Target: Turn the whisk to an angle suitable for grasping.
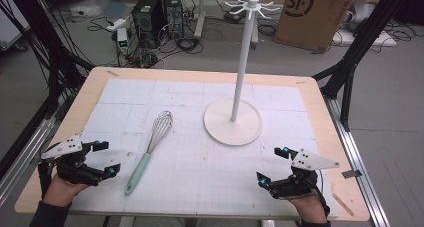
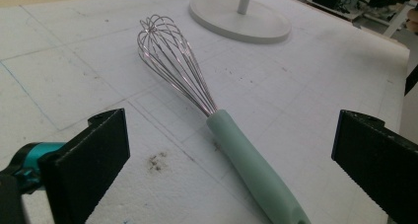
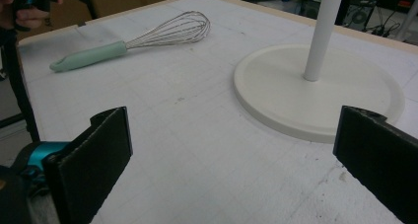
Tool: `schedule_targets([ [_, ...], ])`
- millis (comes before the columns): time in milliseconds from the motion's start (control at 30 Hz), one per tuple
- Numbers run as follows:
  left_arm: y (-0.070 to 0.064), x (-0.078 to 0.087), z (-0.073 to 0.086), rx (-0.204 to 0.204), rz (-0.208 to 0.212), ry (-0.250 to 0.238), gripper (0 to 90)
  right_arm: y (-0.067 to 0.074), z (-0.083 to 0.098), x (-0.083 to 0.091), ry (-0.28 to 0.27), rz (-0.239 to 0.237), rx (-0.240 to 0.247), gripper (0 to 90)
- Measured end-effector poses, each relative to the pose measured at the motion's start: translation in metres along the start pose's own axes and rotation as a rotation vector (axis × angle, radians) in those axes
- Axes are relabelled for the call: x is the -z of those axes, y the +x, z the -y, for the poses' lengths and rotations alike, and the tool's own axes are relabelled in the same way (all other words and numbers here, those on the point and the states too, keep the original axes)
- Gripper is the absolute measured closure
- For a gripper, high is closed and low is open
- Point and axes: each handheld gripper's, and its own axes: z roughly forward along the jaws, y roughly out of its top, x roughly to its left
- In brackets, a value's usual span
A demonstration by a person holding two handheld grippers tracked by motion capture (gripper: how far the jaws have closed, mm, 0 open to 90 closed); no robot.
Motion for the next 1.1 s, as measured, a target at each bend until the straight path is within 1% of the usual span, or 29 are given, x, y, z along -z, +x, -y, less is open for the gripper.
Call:
schedule_targets([
  [100, 0.000, -0.001, 0.000, -0.001, 0.002, 0.006, 1.7, 0.000, -0.001, 0.001, -0.001, -0.005, -0.001, 0.0],
  [133, 0.001, -0.004, 0.000, -0.002, 0.016, 0.012, 1.7, -0.002, 0.000, 0.002, -0.003, -0.005, -0.004, 0.0],
  [167, 0.001, -0.004, 0.000, -0.002, 0.016, 0.012, 1.7, -0.002, 0.001, 0.002, -0.002, -0.005, -0.005, 0.0],
  [200, 0.002, -0.006, 0.000, 0.000, 0.021, 0.031, 1.7, -0.003, 0.002, 0.002, 0.000, -0.004, -0.008, 0.0],
  [233, 0.002, -0.006, 0.000, 0.000, 0.021, 0.031, 1.7, -0.003, 0.002, 0.002, 0.000, -0.004, -0.008, 0.0],
  [267, 0.003, -0.008, -0.001, 0.000, 0.026, 0.047, 1.7, -0.003, 0.005, 0.003, 0.007, -0.004, -0.010, 0.0],
  [300, 0.003, -0.008, -0.001, 0.000, 0.026, 0.047, 1.7, -0.003, 0.006, 0.004, 0.010, -0.006, -0.012, 0.0],
  [400, 0.002, -0.007, -0.002, 0.009, 0.033, 0.087, 1.7, -0.004, 0.008, 0.005, 0.013, -0.001, -0.010, 0.0],
  [467, 0.001, -0.008, -0.003, 0.017, 0.027, 0.120, 1.7, -0.004, 0.008, 0.005, 0.016, -0.002, -0.009, 0.0],
  [500, 0.001, -0.008, -0.003, 0.017, 0.027, 0.120, 1.7, -0.004, 0.008, 0.005, 0.016, -0.002, -0.009, 0.0],
  [533, 0.000, -0.010, -0.005, 0.030, 0.014, 0.164, 1.7, -0.004, 0.008, 0.005, 0.023, 0.000, -0.009, 0.0],
  [567, 0.000, -0.010, -0.005, 0.030, 0.014, 0.164, 1.7, -0.004, 0.008, 0.005, 0.026, 0.002, -0.007, 0.0],
  [600, -0.002, -0.012, -0.006, 0.044, -0.006, 0.206, 1.7, -0.004, 0.008, 0.005, 0.030, 0.002, -0.005, 0.0],
  [633, -0.002, -0.012, -0.006, 0.044, -0.006, 0.206, 1.7, -0.004, 0.008, 0.005, 0.033, 0.002, -0.007, 0.0],
  [667, -0.005, -0.015, -0.009, 0.058, -0.018, 0.239, 1.7, -0.004, 0.008, 0.005, 0.035, 0.004, -0.009, 0.0],
  [700, -0.006, -0.017, -0.010, 0.066, -0.020, 0.251, 1.7, -0.004, 0.008, 0.004, 0.035, 0.005, -0.009, 0.0],
  [733, -0.007, -0.019, -0.011, 0.074, -0.021, 0.261, 1.7, -0.005, 0.008, 0.004, 0.035, 0.008, -0.008, 0.0],
  [767, -0.007, -0.019, -0.011, 0.074, -0.021, 0.261, 1.7, -0.005, 0.009, 0.004, 0.037, 0.011, -0.008, 0.0],
  [800, -0.008, -0.023, -0.013, 0.078, -0.020, 0.291, 1.7, -0.005, 0.009, 0.003, 0.039, 0.011, -0.012, 0.0],
  [833, -0.008, -0.023, -0.013, 0.078, -0.020, 0.291, 1.7, -0.005, 0.010, 0.003, 0.042, 0.011, -0.013, 0.0],
  [867, -0.010, -0.027, -0.014, 0.082, -0.015, 0.313, 1.7, -0.005, 0.010, 0.003, 0.042, 0.012, -0.012, 0.0],
  [933, -0.010, -0.030, -0.014, 0.083, -0.006, 0.329, 1.7, -0.005, 0.011, 0.003, 0.045, 0.012, -0.012, 0.0],
  [1033, -0.009, -0.032, -0.014, 0.085, 0.004, 0.342, 1.7, -0.005, 0.011, 0.004, 0.046, 0.011, -0.011, 0.0],
  [1100, -0.009, -0.032, -0.015, 0.102, 0.012, 0.359, 1.7, -0.006, 0.011, 0.005, 0.047, 0.014, -0.013, 0.0],
])
